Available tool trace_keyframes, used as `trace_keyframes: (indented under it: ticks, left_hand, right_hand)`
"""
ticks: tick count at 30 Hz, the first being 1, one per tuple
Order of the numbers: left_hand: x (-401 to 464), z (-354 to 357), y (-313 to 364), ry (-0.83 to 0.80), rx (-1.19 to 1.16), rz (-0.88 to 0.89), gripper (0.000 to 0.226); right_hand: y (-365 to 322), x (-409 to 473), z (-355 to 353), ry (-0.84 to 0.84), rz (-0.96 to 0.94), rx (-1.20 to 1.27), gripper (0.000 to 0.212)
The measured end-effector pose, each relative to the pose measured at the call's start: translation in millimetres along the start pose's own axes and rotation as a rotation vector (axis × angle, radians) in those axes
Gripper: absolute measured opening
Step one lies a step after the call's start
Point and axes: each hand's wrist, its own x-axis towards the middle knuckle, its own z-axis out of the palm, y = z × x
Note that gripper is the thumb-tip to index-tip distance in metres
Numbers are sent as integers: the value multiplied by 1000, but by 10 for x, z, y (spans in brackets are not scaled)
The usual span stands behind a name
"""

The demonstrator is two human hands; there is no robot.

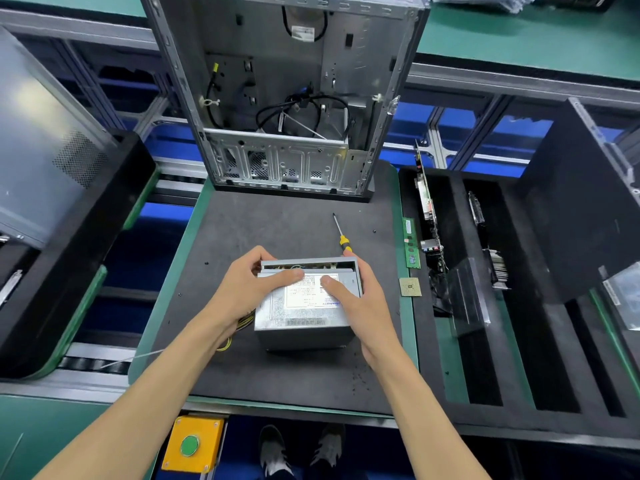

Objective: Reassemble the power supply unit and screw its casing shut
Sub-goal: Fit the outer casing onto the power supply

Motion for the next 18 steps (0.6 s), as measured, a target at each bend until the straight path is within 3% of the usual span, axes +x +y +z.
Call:
trace_keyframes:
  ticks: [4, 7, 11, 14, 18]
  left_hand:
    - [-40, 45, -74, 45, -20, 21, 37]
    - [-85, -52, -129, -51, -15, -26, 27]
    - [-143, -197, -189, -244, -190, -161, 45]
    - [-135, -192, -190, -231, -223, -168, 54]
    - [-150, -181, -205, -201, -242, -170, 56]
  right_hand:
    - [-20, -5, -12, -26, 15, 14, 64]
    - [-38, -12, -28, -44, 24, 13, 67]
    - [-64, -27, -36, -82, 19, 8, 74]
    - [-81, -41, -81, -120, 28, 10, 82]
    - [-78, -29, -172, -181, 55, 58, 72]
